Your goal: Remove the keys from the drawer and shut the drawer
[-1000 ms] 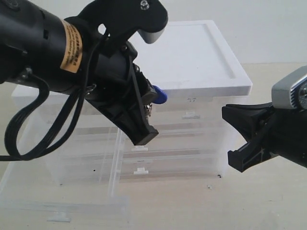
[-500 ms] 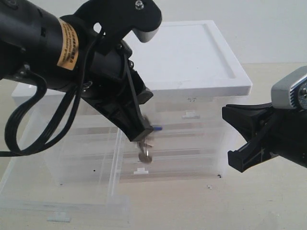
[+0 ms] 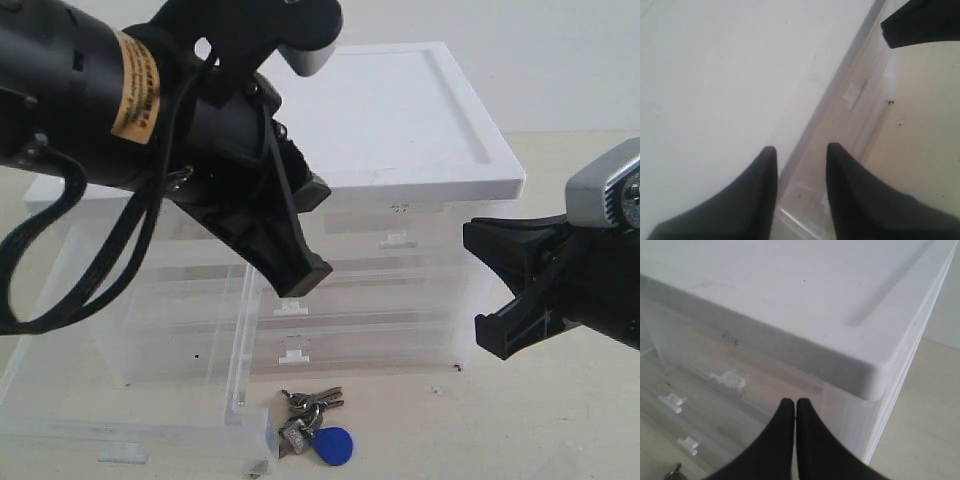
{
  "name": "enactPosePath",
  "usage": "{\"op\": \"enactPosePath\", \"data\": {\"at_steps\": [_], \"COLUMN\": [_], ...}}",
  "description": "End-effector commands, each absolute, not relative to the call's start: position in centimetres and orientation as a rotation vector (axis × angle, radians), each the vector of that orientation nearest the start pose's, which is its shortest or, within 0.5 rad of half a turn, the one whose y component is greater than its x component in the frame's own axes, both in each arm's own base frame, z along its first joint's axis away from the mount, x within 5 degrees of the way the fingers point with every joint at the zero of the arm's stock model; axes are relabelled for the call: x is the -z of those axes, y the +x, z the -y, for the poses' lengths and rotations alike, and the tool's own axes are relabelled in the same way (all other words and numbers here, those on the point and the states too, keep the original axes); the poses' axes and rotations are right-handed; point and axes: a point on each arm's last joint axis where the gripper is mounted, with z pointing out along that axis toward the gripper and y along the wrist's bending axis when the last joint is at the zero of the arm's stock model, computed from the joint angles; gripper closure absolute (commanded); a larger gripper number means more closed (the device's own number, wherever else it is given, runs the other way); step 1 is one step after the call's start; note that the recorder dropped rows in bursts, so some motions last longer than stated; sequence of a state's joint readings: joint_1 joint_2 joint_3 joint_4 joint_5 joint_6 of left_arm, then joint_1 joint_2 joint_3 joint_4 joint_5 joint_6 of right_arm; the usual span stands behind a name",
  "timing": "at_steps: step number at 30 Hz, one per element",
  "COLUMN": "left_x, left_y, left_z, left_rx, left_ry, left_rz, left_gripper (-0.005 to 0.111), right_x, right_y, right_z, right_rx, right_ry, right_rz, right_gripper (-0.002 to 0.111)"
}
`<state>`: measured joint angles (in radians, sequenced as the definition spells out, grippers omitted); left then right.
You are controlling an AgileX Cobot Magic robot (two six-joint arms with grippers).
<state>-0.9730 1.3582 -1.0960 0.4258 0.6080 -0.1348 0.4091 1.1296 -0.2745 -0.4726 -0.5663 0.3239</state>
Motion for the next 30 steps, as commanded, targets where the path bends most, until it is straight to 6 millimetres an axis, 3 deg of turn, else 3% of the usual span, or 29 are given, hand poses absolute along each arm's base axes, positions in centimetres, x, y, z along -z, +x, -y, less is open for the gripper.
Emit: {"op": "enactPosePath", "data": {"at_steps": [1,9,12,15,19,30], "left_x": [-35.1,-30.5,-29.9,-28.4,-26.6,-26.9], "left_y": [15.0,5.9,4.5,4.5,6.0,7.6], "left_z": [22.4,18.9,17.5,15.9,14.7,14.5], "left_rx": [0.202,0.379,0.346,0.179,-0.062,-0.192], "left_ry": [1.200,1.505,1.591,1.604,1.470,1.330], "left_rz": [-1.906,-2.026,-2.065,-2.172,-2.189,-2.060], "left_gripper": [0.100,0.102,0.102,0.102,0.102,0.102], "right_x": [-21.6,-21.6,-21.6,-21.6,-21.6,-21.5], "right_y": [17.1,17.1,17.1,17.1,17.1,17.1], "right_z": [-9.9,-9.9,-9.9,-9.9,-9.9,-9.9], "right_rx": [-0.455,-0.453,-0.453,-0.453,-0.453,-0.452], "right_ry": [-0.625,-0.625,-0.625,-0.625,-0.625,-0.624], "right_rz": [-1.720,-1.724,-1.724,-1.724,-1.724,-1.729], "right_gripper": [0.108,0.108,0.108,0.108,0.108,0.108]}}
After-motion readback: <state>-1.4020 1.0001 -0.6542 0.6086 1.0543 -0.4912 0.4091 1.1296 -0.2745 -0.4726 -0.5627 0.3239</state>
